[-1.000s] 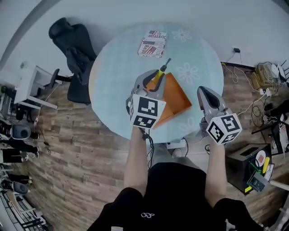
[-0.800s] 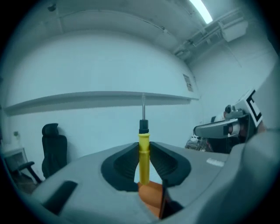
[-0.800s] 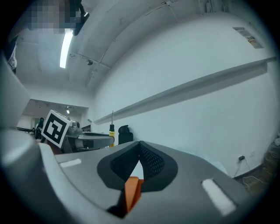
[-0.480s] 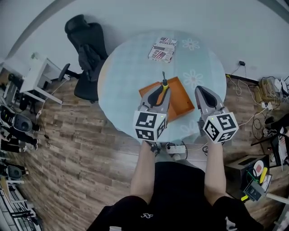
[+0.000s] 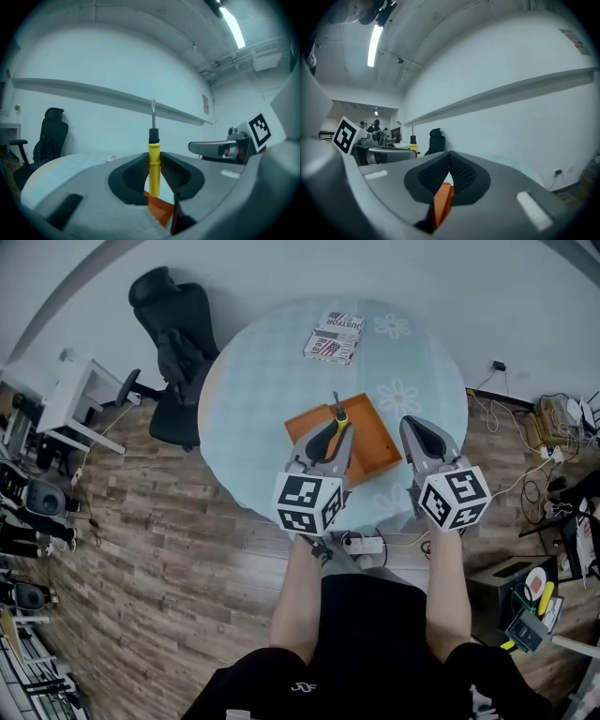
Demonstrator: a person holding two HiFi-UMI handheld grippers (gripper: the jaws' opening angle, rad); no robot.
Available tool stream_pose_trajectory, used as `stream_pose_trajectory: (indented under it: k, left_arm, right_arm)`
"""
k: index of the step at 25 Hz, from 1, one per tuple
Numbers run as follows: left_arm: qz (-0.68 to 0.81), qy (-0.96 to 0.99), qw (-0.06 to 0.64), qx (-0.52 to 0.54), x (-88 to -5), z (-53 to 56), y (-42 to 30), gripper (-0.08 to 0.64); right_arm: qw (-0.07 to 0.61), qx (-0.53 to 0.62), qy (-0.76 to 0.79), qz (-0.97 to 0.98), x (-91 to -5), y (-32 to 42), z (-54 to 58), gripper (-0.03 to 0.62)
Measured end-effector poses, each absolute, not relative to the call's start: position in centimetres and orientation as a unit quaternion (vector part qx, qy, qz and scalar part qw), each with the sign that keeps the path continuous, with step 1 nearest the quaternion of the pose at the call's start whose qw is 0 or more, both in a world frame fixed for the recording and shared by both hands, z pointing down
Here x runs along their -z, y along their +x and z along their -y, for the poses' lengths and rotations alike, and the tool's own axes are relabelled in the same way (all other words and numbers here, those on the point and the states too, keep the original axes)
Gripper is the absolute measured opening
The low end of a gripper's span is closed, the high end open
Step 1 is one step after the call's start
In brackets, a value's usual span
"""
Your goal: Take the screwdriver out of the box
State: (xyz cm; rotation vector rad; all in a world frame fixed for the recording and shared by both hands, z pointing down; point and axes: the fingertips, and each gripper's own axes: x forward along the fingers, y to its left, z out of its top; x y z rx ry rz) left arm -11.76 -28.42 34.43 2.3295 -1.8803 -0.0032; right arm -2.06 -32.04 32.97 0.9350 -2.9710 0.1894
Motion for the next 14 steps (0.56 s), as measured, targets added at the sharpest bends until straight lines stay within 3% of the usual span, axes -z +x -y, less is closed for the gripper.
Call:
stream_pose_trajectory:
  k: [14]
  left_arm:
    - [0.626, 0.775, 0.081, -0.010, -35.7, 28.5, -11.3, 0.080]
  right_arm:
    - [0.011, -0.063, 0.282, 0.957, -33.9, -1.6, 31.7, 0.006]
